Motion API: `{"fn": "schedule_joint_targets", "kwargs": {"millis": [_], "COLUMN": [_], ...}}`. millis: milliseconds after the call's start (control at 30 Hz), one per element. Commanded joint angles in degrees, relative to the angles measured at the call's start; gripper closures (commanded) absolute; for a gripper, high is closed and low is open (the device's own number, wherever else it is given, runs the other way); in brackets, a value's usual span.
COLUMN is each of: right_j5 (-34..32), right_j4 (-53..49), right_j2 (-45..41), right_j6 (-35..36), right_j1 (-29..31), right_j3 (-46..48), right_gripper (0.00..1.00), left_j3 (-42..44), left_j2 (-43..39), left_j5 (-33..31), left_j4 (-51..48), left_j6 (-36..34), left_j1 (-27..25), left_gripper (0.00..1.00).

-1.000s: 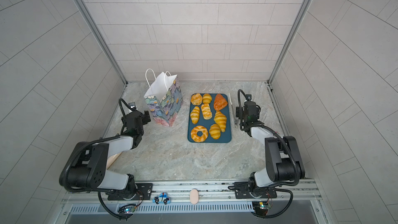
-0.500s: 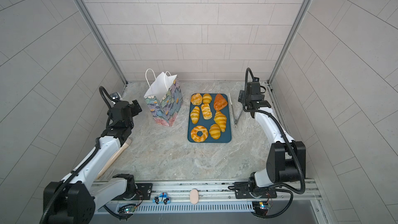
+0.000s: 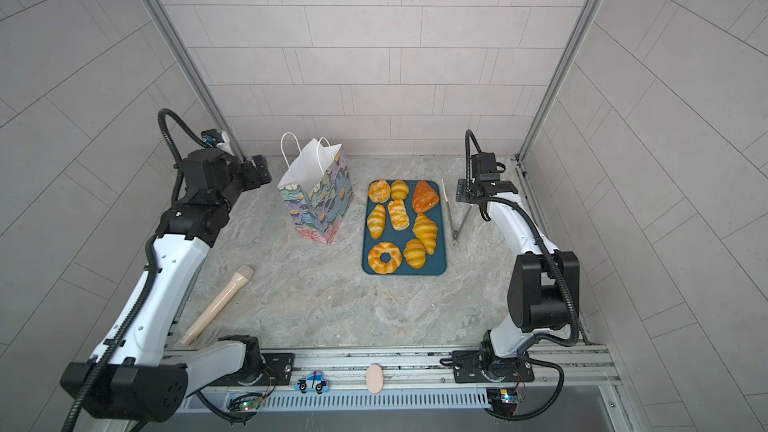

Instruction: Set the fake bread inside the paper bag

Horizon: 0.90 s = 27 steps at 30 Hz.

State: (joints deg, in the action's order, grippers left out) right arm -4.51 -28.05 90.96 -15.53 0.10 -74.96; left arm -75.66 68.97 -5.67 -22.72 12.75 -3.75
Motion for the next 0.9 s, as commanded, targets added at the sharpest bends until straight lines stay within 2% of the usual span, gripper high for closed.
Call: {"fn": "schedule_joint_targets", "kwargs": {"millis": [0, 200, 333, 700, 867], "right_j5": [-0.37, -1.29, -1.43, -2.33, -2.41], "right_j4": [-1.57, -1.27, -2.0, -2.97, -3.23], "right_j2": [-0.6, -0.98, -0.74, -0.5, -0.86], "right_j6": [-1.22, -2.11, -2.14, -1.4, -0.77], "right_j1": [-0.57, -0.98, -1.08, -1.52, -2.0], "right_j3": [-0.52, 0.08, -0.62, -1.42, -1.15], "right_gripper": [0.12, 0.12, 0.12, 0.12, 0.12], "left_j3": [-3.12, -8.66, -10.73, -22.7, -25.96], "left_j2": [2.72, 8.63, 11.56, 23.71, 27.08], "left_j5": [4.7, 5.58, 7.64, 8.04, 5.45], "left_j4": [-6.29, -10.8, -11.3, -21.02, -23.59], "left_j6": [-2.0, -4.84, -3.91, -3.0, -1.69], "left_j1": [-1.01, -3.37, -3.44, -3.43, -3.44], "left_gripper": [0.06, 0.1, 0.12, 0.33, 0.39]}}
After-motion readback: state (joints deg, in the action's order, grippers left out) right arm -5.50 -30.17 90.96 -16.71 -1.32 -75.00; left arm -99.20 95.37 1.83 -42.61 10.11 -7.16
